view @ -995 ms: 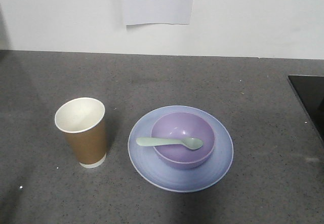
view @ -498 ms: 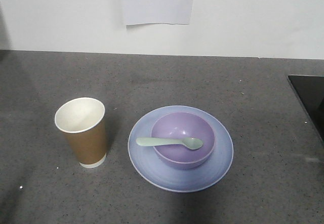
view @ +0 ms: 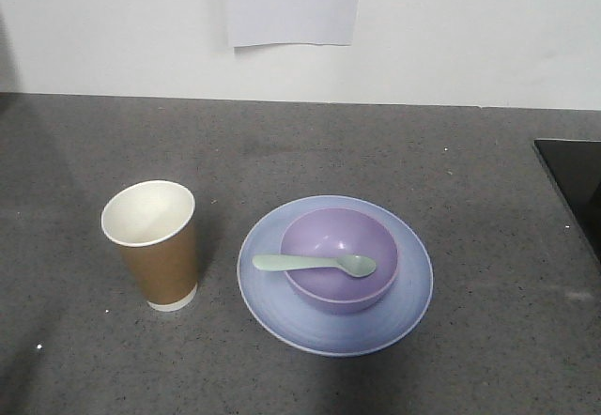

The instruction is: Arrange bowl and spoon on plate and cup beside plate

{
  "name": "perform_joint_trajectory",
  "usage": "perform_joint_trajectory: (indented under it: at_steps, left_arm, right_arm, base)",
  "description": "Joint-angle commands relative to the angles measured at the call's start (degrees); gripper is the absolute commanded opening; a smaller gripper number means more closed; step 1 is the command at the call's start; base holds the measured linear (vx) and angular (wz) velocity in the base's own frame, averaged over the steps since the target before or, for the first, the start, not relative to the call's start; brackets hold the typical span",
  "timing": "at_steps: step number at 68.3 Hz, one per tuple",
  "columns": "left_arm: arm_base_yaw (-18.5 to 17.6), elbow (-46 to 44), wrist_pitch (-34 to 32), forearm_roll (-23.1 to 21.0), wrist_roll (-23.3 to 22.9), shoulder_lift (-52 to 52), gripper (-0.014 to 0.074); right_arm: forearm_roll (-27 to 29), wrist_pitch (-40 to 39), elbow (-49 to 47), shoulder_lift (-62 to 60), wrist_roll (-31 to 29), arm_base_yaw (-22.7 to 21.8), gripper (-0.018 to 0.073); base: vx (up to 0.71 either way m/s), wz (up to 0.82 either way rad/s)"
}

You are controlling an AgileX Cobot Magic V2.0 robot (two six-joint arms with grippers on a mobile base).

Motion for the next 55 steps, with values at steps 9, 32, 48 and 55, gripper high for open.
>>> perform_joint_trajectory:
  at_steps: [9,32,48,55]
  left_arm:
    - [-0.2,-1.0,-4.2,-0.1,-0.2,-0.8,-0.0006]
    - [-0.2,-1.0,-4.2,-0.1,-0.2,-0.8,-0.0006]
    - [-0.2,-1.0,-4.2,-0.1,-0.2,-0.8,-0.0006]
    - [-0.2,-1.0,-4.2,-0.1,-0.2,-0.8,-0.0006]
  right_arm:
    - [0.1,-16.7,8.6,-5.3,0.7,-0.3,-0.0011]
    - [0.8,-30.9,25.7,-16.2,1.7,-0.3,-0.0011]
    - [0.9,-37.5,33.3,-22.7,2.4,-0.3,-0.0011]
    - [1.1,-40.4,35.6,-22.6,2.7,-0.3,-0.0011]
  base:
    - [0.0,0.0]
    - [0.0,0.0]
    - [0.0,0.0]
    - [0.0,0.0]
